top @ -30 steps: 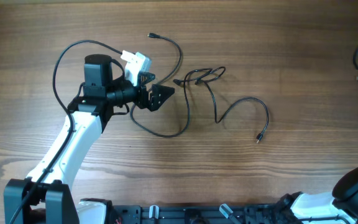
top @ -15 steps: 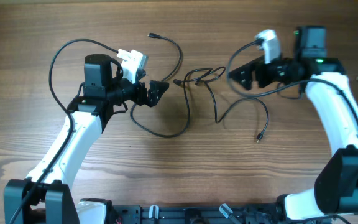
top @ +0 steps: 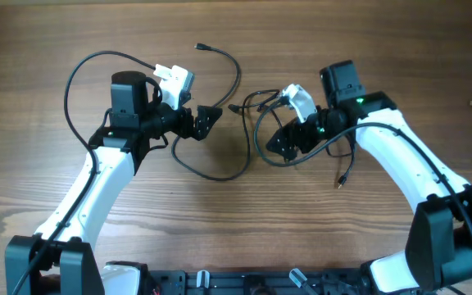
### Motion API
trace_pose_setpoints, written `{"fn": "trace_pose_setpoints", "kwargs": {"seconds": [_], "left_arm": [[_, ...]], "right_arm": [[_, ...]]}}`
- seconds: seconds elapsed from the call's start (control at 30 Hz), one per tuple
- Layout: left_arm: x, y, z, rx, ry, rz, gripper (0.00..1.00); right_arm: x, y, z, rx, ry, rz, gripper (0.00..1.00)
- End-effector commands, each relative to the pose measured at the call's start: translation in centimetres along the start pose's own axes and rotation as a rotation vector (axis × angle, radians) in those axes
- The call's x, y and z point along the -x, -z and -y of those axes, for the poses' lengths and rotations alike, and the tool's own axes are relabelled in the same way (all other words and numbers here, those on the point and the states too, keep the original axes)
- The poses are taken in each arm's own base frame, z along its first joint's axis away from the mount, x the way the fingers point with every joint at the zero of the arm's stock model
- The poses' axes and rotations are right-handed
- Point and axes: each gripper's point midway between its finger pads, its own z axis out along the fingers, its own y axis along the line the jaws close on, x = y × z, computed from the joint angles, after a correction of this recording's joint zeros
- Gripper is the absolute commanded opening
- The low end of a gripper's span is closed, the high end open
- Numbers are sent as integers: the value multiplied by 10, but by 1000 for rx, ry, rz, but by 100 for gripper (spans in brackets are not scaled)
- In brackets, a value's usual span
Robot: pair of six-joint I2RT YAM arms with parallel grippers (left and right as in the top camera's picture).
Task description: Untangle cables
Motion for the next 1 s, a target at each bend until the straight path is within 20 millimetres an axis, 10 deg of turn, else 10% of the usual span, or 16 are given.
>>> {"fn": "trace_pose_setpoints", "kwargs": {"seconds": [0.0,0.1,0.3,0.7,0.97], "left_arm": [[0,0,2,1,-17,1,100],[0,0,2,1,-17,1,100],[0,0,2,1,-17,1,100],[0,0,2,1,-16,1,100],[0,0,2,1,-13,1,100]], "right_arm": [[-5,-5,6,-32,-32,-2,49],[-6,-6,17,-86,-57,-10,5],[9,6,13,-90,-101,19,4],[64,147,-62,-216,84,371,4],[124,226,-7,-655,74,694,4]]}}
